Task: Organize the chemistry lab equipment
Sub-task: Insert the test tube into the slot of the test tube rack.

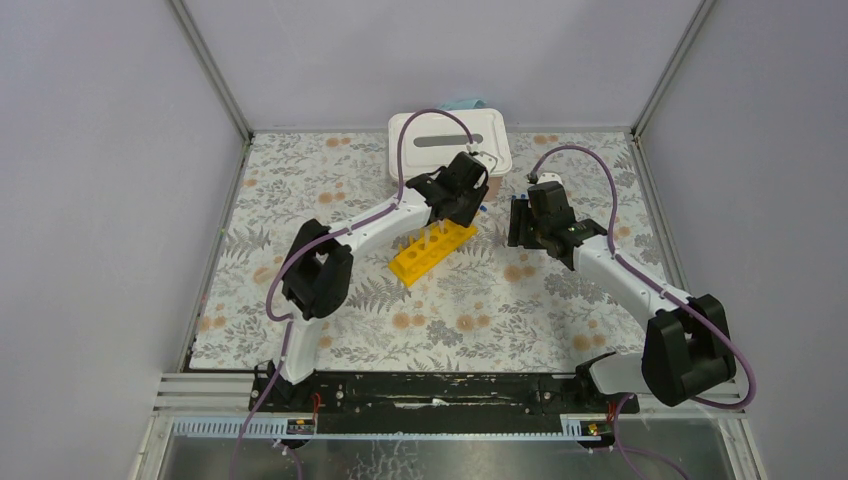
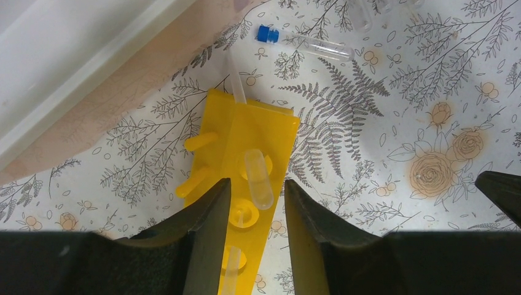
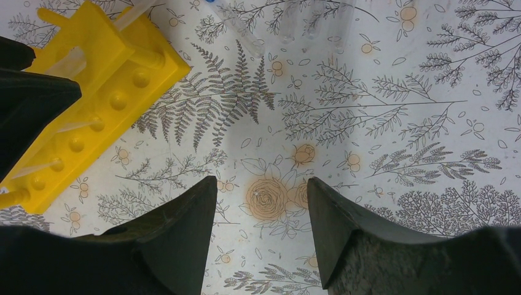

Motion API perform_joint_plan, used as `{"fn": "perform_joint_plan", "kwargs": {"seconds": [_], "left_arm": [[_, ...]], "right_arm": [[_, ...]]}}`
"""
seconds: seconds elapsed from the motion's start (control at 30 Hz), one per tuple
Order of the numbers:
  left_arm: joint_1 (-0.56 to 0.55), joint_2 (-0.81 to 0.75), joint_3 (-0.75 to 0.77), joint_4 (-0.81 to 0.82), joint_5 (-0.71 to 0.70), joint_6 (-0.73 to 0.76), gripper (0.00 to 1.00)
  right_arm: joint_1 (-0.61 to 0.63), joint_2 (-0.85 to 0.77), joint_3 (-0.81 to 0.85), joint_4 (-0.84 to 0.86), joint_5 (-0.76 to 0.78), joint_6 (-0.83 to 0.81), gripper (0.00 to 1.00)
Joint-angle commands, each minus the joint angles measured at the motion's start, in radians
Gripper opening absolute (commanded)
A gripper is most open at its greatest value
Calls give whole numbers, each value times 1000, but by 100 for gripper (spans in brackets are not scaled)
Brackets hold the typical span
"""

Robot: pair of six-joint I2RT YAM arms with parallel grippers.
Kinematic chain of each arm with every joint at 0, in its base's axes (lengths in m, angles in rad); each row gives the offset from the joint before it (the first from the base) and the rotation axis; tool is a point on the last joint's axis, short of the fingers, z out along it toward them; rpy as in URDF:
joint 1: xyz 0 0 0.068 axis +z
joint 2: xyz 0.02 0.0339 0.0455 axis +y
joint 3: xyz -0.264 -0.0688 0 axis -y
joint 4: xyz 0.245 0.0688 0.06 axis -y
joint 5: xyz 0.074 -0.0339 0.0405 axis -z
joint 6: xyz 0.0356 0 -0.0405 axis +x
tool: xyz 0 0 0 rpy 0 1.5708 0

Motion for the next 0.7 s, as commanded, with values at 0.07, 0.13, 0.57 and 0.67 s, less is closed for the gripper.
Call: {"fn": "perform_joint_plan", "kwargs": {"seconds": [0.07,0.13,0.57,0.67], "left_arm": [[8,19,-13,13,11,-12,43],[8,21,-12,13,10,-10,43],[9,35,10,18,5,-6,36],[9,35,14,19,2,-3,33]], "right_arm": [[-5,6,19,40,-6,9,63],[-5,7,18,42,-7,11,63],[-6,15,23,42,-4,10,63],[-5,16,24,42,-3,12,63]]}}
